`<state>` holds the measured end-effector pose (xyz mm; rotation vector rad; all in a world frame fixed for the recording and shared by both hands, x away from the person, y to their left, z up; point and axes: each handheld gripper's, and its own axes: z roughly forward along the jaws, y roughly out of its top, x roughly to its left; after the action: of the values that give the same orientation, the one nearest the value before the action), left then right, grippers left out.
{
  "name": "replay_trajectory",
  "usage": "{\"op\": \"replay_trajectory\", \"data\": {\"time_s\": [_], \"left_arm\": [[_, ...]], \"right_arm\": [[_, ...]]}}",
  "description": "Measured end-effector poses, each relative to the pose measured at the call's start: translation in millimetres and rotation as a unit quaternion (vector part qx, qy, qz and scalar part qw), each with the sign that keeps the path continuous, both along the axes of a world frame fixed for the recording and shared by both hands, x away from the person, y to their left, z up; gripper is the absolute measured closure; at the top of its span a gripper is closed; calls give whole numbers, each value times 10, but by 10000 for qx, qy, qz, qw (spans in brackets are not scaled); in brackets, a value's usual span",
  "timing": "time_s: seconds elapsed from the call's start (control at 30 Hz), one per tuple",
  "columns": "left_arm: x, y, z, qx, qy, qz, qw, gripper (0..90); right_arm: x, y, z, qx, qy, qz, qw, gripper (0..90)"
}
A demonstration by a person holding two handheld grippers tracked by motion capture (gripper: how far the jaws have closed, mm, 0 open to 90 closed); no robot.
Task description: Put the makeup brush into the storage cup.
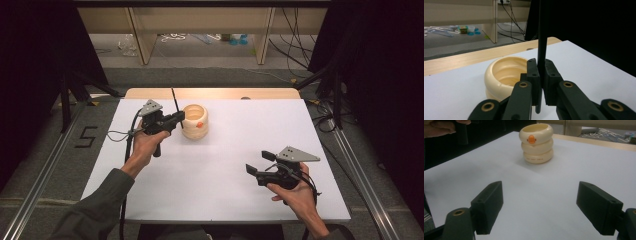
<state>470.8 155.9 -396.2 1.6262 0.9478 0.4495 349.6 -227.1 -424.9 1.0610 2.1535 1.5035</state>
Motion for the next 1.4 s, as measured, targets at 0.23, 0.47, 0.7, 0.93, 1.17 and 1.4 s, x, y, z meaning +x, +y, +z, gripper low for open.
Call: {"op": "replay_trajectory", "data": {"time_s": [0.23,0.47,0.7,0.93,1.17,1.4], "left_arm": [[87,-56,54,1,-9,-10,10000,847],[173,-149,106,112,-16,-5,9999,847],[297,-172,117,99,29,88,9999,847],[384,-228,110,200,51,83,9998,847],[453,-282,82,309,94,121,9994,847],[503,-278,51,308,110,170,9993,846]], "right_arm": [[1,16,-13,-37,-1,40,10000,228],[11,25,-28,-60,-106,45,9999,231],[1,31,-27,-3,60,75,10000,233],[-1,16,-19,-192,27,43,9998,234],[8,40,-42,-34,-7,113,9999,235],[15,40,-46,-68,-82,96,9999,236]]}}
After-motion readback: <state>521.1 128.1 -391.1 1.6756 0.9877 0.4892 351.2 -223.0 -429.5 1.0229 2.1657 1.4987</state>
